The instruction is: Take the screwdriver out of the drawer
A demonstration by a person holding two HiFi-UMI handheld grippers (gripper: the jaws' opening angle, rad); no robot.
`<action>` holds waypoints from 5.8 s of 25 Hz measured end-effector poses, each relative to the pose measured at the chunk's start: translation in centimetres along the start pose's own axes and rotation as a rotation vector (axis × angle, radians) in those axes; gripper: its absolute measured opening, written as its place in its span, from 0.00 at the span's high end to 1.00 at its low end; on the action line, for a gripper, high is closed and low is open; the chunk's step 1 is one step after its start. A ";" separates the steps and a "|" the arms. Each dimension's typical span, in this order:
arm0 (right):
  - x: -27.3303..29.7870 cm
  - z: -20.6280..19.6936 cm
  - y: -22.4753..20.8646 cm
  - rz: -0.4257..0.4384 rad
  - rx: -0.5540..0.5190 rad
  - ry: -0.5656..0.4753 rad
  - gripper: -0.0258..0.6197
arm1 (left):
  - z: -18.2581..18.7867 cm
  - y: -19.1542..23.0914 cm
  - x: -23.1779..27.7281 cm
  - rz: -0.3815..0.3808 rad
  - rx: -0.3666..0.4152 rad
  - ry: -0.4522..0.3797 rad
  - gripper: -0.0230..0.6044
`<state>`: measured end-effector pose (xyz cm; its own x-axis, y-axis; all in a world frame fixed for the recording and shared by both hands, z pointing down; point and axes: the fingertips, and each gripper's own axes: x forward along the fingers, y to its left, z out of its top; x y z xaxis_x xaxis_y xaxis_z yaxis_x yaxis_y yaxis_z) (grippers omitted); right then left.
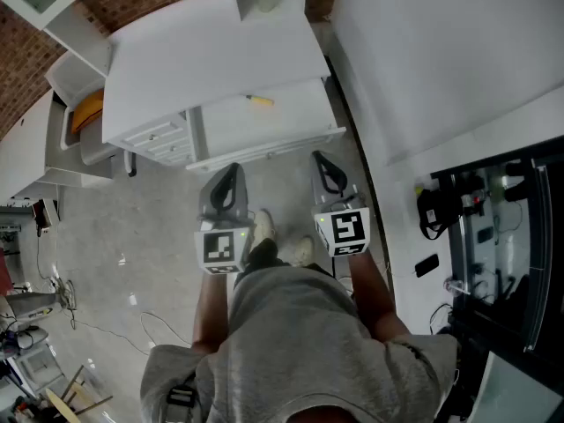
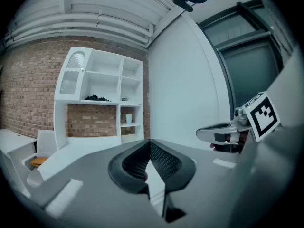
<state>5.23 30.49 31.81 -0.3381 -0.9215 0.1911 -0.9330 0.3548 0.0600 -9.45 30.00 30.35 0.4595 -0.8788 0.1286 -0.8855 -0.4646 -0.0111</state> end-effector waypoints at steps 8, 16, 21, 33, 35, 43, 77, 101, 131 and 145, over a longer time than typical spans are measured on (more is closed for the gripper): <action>6.6 1.3 1.4 -0.026 -0.003 0.010 0.96 | 0.1 6.1 4.0 -0.034 -0.013 0.002 0.95; 12.3 1.7 2.6 -0.053 -0.027 0.044 0.96 | -0.8 10.8 7.4 -0.086 -0.024 0.013 0.95; 15.0 0.9 2.4 -0.009 -0.033 0.089 0.96 | -1.4 12.0 9.4 -0.078 -0.042 0.031 0.95; 28.0 -5.8 0.8 0.260 -0.082 0.204 0.96 | -8.7 15.8 18.2 0.096 -0.105 0.134 0.94; 29.8 -7.8 0.5 0.302 -0.088 0.236 0.96 | -10.6 16.1 19.4 0.124 -0.121 0.157 0.95; 35.4 -16.6 0.0 0.423 -0.092 0.354 0.96 | -18.1 17.6 23.3 0.199 -0.156 0.237 0.94; 45.2 -37.7 -1.1 0.536 -0.285 0.742 0.64 | -28.3 18.3 27.2 0.225 -0.192 0.334 0.94; 44.0 -38.9 0.2 0.616 -0.271 0.800 0.84 | -27.9 18.3 26.5 0.226 -0.146 0.346 0.95; 36.8 -28.4 3.6 0.696 -0.297 0.621 0.84 | -21.7 16.7 22.0 0.227 -0.090 0.280 0.94; 33.0 -16.9 1.5 0.595 -0.204 0.469 0.84 | -13.6 14.2 21.5 0.189 -0.053 0.222 0.95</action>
<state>-5.28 3.29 54.82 -0.6448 -0.4203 0.6384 -0.5546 0.8320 -0.0125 -13.12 5.96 46.40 0.2650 -0.9013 0.3428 -0.9589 -0.2837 -0.0047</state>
